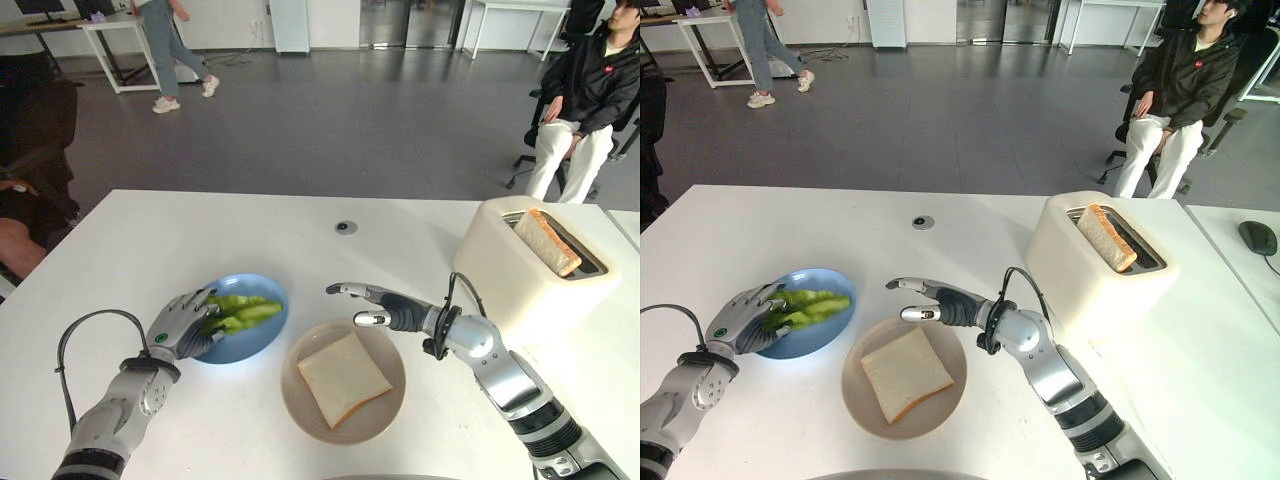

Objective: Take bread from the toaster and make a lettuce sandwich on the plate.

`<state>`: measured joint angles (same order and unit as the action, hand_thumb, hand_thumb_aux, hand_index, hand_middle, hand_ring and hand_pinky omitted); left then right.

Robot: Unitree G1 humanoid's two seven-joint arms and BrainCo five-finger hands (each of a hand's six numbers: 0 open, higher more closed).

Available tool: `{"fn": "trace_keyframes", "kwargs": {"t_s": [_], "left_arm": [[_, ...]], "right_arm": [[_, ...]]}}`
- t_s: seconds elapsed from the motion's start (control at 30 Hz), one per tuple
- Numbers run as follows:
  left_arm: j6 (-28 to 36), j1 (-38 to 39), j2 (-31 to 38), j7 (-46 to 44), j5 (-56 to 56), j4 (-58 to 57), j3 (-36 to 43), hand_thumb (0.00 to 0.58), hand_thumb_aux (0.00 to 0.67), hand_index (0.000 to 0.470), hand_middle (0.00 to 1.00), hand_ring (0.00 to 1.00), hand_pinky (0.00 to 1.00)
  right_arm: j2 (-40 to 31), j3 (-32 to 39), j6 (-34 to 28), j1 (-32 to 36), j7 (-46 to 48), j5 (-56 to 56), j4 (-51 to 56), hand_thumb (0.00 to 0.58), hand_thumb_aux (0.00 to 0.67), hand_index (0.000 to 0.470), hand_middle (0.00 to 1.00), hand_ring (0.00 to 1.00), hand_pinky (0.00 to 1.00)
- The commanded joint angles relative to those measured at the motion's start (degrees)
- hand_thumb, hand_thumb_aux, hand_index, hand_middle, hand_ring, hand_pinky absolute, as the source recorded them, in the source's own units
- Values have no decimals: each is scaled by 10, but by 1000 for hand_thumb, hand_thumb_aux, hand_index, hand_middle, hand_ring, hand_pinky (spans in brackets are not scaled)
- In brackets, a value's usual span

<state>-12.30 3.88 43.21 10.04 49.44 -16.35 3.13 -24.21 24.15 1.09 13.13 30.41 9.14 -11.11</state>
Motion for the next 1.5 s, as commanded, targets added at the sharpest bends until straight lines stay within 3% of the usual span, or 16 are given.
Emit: {"fn": "trace_keyframes", "kwargs": {"t_s": [0.03,0.27,0.47,0.6,0.8,1.1,1.13,1.5], "left_arm": [[-3,6,6,-5,-4,-6,19,580,670,470,0,0,0],[-29,9,29,34,-41,34,-22,580,670,470,0,0,0],[-59,77,24,-68,-213,193,-108,580,670,470,0,0,0],[-38,111,-21,-124,-184,295,-38,580,670,470,0,0,0],[-30,142,-120,-149,-94,340,117,580,670,470,0,0,0],[-30,133,-155,-122,-35,320,148,580,670,470,0,0,0],[-29,134,-154,-119,-29,320,146,0,0,0,0,0,0],[-42,161,-92,-124,-62,396,15,0,0,0,0,0,0]], "right_arm": [[3,-18,3,0,-3,2,3,0,0,0,0,0,0],[10,-30,22,-9,-18,13,16,0,0,0,0,0,0],[7,-71,45,-10,-39,8,31,0,0,0,0,0,0],[-4,-108,60,-12,-40,-4,52,0,0,0,0,0,0],[-12,-120,83,-22,-37,-3,71,0,0,0,0,0,0],[-2,-106,93,-33,-37,5,78,0,0,0,0,0,0],[-2,-105,94,-34,-36,5,78,0,0,0,0,0,0],[-21,-134,121,-49,-43,1,44,0,0,0,0,0,0]]}}
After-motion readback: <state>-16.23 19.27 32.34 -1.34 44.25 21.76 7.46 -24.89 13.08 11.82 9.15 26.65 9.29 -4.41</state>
